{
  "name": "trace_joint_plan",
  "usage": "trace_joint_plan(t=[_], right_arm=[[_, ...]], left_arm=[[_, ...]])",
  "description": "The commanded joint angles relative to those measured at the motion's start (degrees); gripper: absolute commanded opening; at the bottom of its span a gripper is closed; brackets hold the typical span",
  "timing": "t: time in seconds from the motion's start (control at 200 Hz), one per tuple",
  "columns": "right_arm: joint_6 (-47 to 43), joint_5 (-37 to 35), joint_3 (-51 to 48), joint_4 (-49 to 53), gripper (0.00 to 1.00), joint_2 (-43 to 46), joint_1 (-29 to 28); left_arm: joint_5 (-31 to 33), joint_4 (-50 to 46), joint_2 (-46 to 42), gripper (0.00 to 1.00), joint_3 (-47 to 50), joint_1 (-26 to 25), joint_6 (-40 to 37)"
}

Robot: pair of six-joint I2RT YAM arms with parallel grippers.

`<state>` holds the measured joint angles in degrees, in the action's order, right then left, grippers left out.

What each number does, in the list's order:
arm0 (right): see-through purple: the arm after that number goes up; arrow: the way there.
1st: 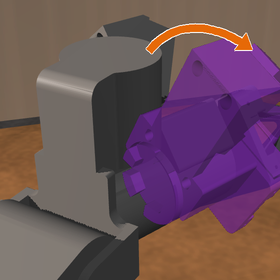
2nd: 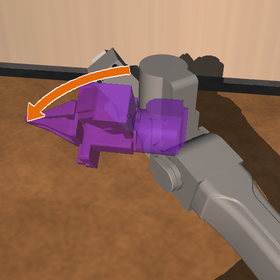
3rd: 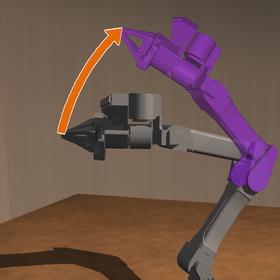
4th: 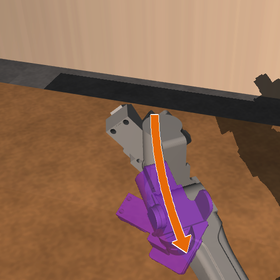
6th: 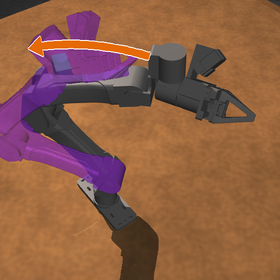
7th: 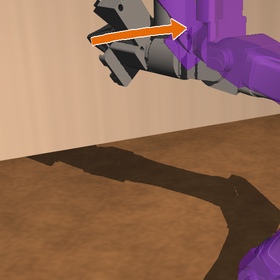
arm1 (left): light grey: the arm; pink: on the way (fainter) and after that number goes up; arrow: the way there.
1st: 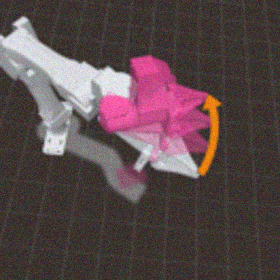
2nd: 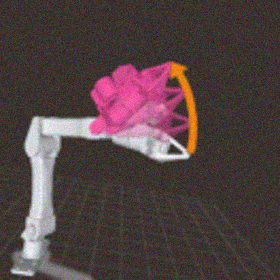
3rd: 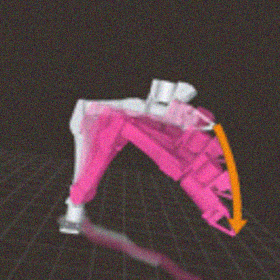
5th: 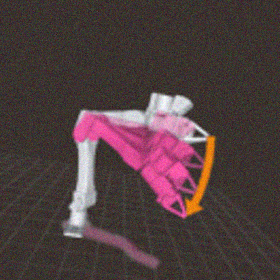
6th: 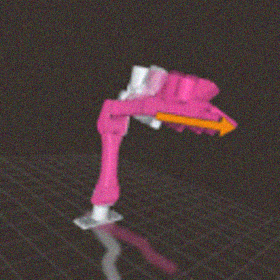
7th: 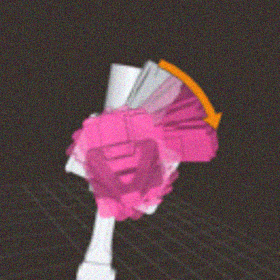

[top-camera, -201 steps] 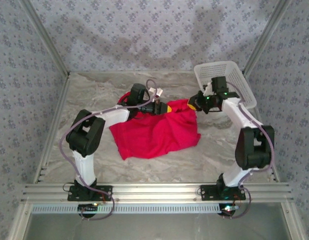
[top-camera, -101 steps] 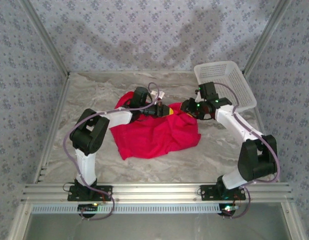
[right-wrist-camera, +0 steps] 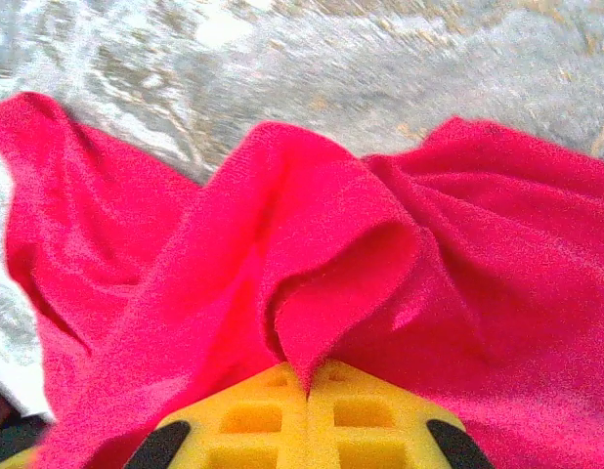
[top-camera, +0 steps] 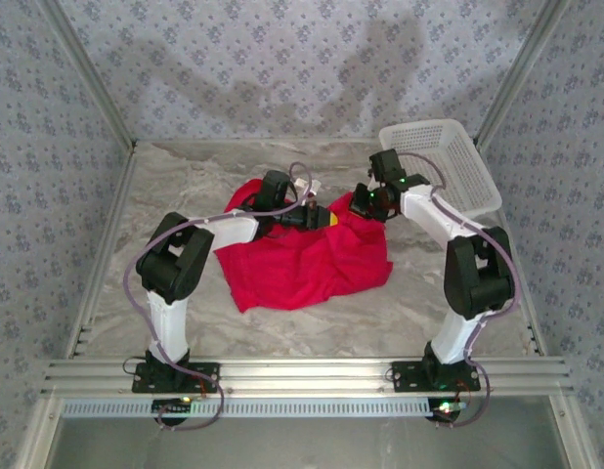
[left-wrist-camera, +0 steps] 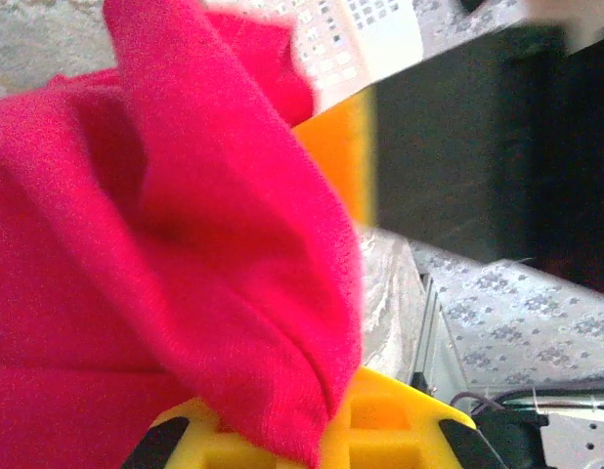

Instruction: Fold the inside-out t-shirt

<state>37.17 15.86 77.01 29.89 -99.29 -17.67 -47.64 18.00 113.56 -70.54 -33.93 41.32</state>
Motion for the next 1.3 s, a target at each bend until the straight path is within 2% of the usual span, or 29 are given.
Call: trace_joint_plan(t=[0.0,0.04,0.095,0.2,0.285,0.4,0.48,0.505,0.565,0.615,0.645,0.735,0.879,0.954,1.039,1.079,1.294], right_arm=[[-3.7,0.9,2.1,7.0,0.00,7.8,-0.3],[-4.3,1.2,1.4,8.1,0.00,11.1,-0.1],[-4.9,1.5,-0.4,8.6,0.00,15.3,0.2],[-5.3,1.6,-8.0,4.0,0.00,24.5,1.4],[-4.1,1.8,-19.3,-2.0,0.00,30.7,2.3],[-1.8,3.7,-31.0,-7.8,0.00,32.6,3.3],[-1.6,4.7,-34.6,-9.6,0.00,30.9,3.5],[-1.6,5.0,-34.9,-9.4,0.02,30.3,3.5],[-1.6,4.5,-34.6,-7.2,0.20,29.3,3.4],[-1.6,1.4,-33.4,-3.2,0.38,29.9,3.5],[-1.6,-0.6,-32.6,-1.1,0.42,30.7,3.5],[-1.6,-4.4,-30.1,2.7,0.40,33.7,2.8],[-0.3,-6.5,-26.7,2.9,0.20,33.8,-0.5],[-0.3,-6.8,-24.9,1.9,0.22,30.7,-2.2],[-0.7,-5.8,-22.7,0.3,0.38,25.5,-3.2],[-0.6,-5.0,-21.7,-0.3,0.42,22.9,-3.5],[2.0,-4.7,-17.3,-5.2,0.38,12.6,-5.0]], left_arm=[[2.6,-3.5,-2.8,0.12,-0.2,1.6,-3.5],[5.1,-3.8,-3.1,0.18,0.6,2.6,-2.8],[7.6,-3.0,-3.4,0.20,2.1,4.1,-1.4],[9.5,0.1,-2.4,0.15,4.7,6.2,2.5],[9.7,2.7,-1.5,0.13,6.4,6.4,4.8],[9.3,6.3,-0.8,0.12,7.9,5.3,6.6],[9.5,6.4,-1.1,0.13,8.1,4.3,6.4],[9.5,6.6,-1.3,0.13,8.2,4.0,6.2],[10.1,6.2,-2.8,0.15,9.0,3.7,5.4],[11.0,4.7,-4.5,0.17,9.7,3.7,4.2],[11.6,2.9,-5.8,0.17,10.0,3.7,2.7],[14.4,-3.1,-9.6,0.18,10.6,3.6,-1.8],[16.8,-8.5,-13.9,0.17,12.1,3.1,-5.8],[17.4,-9.5,-15.0,0.17,13.0,2.7,-6.6],[17.6,-9.5,-15.7,0.17,14.0,2.3,-6.9],[17.6,-9.5,-15.9,0.17,14.4,2.3,-6.8],[17.6,-8.3,-17.1,0.15,16.2,2.1,-6.3]])
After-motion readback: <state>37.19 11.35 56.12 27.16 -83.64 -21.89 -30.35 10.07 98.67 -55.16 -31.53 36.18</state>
